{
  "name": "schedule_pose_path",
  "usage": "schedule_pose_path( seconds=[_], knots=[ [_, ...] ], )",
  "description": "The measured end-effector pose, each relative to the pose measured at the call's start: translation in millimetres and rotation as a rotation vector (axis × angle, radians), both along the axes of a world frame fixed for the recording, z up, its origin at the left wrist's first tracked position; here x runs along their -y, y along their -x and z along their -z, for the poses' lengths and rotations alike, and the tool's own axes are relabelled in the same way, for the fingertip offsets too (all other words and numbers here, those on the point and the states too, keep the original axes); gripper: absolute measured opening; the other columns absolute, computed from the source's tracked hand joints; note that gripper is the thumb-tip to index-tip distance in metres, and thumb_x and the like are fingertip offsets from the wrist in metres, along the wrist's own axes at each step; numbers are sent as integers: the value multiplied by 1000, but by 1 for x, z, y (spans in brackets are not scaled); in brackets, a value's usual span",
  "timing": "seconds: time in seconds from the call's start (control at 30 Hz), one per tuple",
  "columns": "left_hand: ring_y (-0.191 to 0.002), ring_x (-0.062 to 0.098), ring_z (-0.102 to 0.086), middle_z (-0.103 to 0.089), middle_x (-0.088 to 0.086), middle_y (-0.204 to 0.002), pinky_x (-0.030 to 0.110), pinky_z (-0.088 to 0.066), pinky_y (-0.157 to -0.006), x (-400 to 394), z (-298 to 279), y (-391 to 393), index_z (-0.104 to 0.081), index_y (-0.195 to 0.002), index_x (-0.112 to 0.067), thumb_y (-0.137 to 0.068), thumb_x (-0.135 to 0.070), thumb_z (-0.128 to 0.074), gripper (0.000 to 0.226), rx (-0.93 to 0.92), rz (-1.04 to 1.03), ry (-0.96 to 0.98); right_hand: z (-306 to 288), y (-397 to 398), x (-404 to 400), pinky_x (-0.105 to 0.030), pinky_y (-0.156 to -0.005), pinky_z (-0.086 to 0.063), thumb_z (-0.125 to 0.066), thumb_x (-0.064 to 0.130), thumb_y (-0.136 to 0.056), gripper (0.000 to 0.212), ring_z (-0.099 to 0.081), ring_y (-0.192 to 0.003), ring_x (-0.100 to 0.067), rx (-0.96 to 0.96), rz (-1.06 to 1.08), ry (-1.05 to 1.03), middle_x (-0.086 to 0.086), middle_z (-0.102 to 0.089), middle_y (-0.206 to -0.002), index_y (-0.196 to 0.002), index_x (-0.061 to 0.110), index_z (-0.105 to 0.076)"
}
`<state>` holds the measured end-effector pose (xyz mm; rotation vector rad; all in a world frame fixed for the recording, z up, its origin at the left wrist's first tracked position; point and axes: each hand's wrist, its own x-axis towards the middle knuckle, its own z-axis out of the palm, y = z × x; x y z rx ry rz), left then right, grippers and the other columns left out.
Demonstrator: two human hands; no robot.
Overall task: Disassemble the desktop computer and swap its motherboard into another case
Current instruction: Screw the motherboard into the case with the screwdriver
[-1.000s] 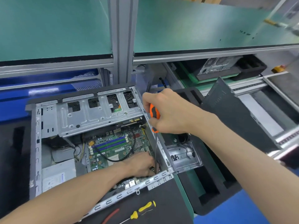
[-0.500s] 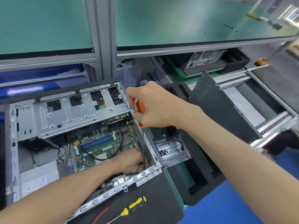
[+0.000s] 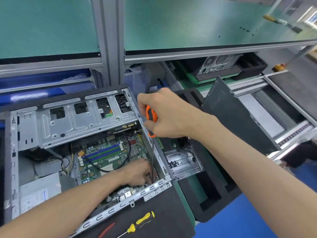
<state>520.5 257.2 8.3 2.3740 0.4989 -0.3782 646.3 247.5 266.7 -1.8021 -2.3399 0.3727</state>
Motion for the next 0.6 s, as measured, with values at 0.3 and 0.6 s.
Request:
schedule_pose_path(
  seconds=[0.3,0.6],
  knots=[
    [-40,-8,-51,-56,-29,-47,8,-32,-36,-4,-3,0,-41,-48,-25,-91,-12,-69,53,10,25,111,-1,-2,0,-33,-60,-49,-70,12,-75,17,-49,-62,-3,-23,0,-19,11,-53,-62,-84,15,-56],
    [-41,7,-45,-37,-6,-45,25,-52,-52,-1,2,0,-40,-49,-17,-86,-32,-75,53,-4,67,-84,1,-1,3,-35,-65,-50,-73,16,-77,21,-43,-60,0,-19,-23,-23,15,-44,-56,-82,19,-52]
  ],
)
